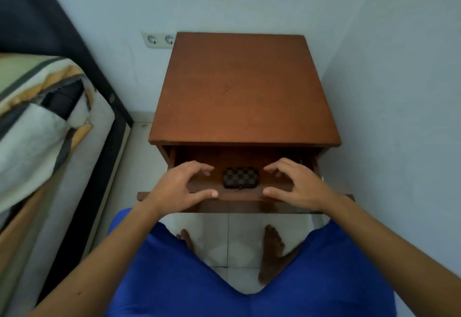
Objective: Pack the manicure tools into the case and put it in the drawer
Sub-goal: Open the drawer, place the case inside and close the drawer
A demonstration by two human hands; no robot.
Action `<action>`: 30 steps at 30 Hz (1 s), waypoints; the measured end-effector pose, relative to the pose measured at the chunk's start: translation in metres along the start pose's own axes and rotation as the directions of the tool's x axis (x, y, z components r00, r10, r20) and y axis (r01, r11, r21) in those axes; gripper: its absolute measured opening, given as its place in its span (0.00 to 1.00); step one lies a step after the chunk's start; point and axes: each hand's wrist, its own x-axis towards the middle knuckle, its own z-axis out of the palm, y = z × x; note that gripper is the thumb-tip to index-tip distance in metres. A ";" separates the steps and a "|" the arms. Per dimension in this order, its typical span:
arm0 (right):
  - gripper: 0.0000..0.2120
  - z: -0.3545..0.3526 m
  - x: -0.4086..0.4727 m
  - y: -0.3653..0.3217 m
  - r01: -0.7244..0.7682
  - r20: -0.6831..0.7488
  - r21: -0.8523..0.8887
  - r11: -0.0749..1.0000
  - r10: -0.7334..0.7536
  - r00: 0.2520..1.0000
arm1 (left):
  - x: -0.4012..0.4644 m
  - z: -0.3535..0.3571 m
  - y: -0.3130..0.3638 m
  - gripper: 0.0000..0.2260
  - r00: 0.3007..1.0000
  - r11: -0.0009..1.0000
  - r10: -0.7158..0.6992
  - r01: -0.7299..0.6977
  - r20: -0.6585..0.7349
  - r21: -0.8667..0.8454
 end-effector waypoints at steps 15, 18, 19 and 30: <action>0.65 0.000 0.004 0.009 -0.156 -0.313 -0.465 0.872 0.004 0.950 | 0.026 -0.003 -0.009 0.65 0.980 0.910 0.013 0.072 -0.200 0.409; 0.60 0.002 0.011 0.014 -0.171 -0.372 -0.423 0.890 0.001 0.928 | 0.028 0.001 -0.016 0.59 0.960 0.909 0.054 0.067 -0.276 0.411; 0.58 0.003 0.013 0.015 -0.178 -0.401 -0.416 0.892 -0.004 0.916 | 0.029 0.004 -0.017 0.57 0.951 0.910 0.063 0.070 -0.302 0.409; 0.34 0.013 0.041 0.024 -0.264 -0.628 -0.347 0.900 -0.014 0.778 | 0.049 0.013 -0.020 0.35 0.867 0.905 0.047 0.173 -0.497 0.389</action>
